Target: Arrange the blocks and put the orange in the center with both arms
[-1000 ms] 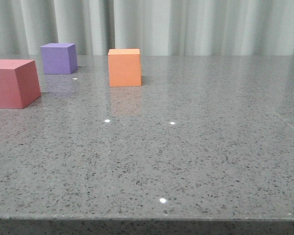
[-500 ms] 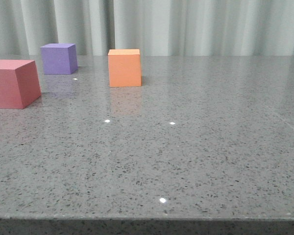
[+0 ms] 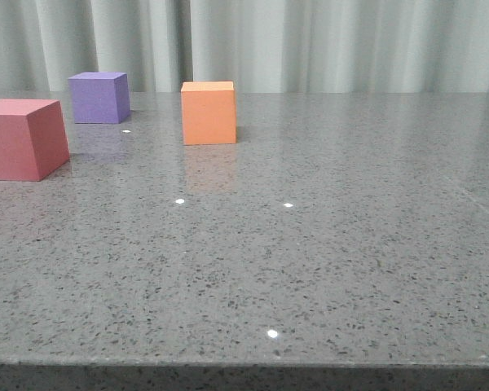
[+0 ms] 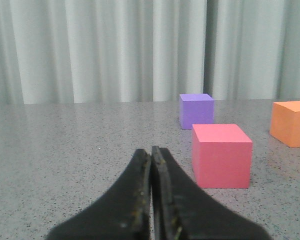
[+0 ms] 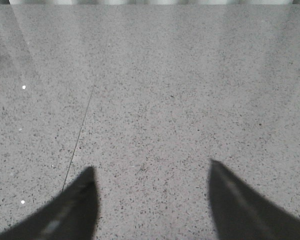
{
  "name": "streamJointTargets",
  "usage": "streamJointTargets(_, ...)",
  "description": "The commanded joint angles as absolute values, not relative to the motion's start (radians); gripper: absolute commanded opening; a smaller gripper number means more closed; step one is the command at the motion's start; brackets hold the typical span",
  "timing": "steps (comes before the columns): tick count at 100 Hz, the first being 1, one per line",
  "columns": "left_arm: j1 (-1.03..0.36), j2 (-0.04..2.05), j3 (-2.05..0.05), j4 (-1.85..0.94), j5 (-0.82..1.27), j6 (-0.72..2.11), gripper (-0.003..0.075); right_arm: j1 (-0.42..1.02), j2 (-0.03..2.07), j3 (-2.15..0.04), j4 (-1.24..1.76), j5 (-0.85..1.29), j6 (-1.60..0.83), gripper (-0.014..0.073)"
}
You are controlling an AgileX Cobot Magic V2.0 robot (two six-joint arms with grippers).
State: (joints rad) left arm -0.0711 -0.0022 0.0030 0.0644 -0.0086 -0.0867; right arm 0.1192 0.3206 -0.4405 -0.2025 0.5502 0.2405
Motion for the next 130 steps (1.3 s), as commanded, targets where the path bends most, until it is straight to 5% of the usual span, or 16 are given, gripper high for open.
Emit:
streamJointTargets(1, -0.072, -0.04, 0.045, 0.065, -0.09, -0.09, -0.002, 0.111, 0.326, -0.466, -0.226, 0.465, 0.232, 0.0236)
streamJointTargets(18, -0.072, -0.04, 0.045, 0.065, -0.09, -0.09, -0.002, 0.111, 0.326, -0.466, -0.226, 0.464, 0.232, -0.0116)
streamJointTargets(81, -0.072, -0.035, 0.002, 0.0, -0.17, -0.09, -0.002, 0.111, 0.326, -0.466, -0.226, 0.464, 0.232, -0.011)
streamJointTargets(130, -0.072, 0.356, -0.566, 0.017, 0.394, -0.09, -0.002, 0.111, 0.326, -0.466, -0.226, 0.464, 0.232, -0.011)
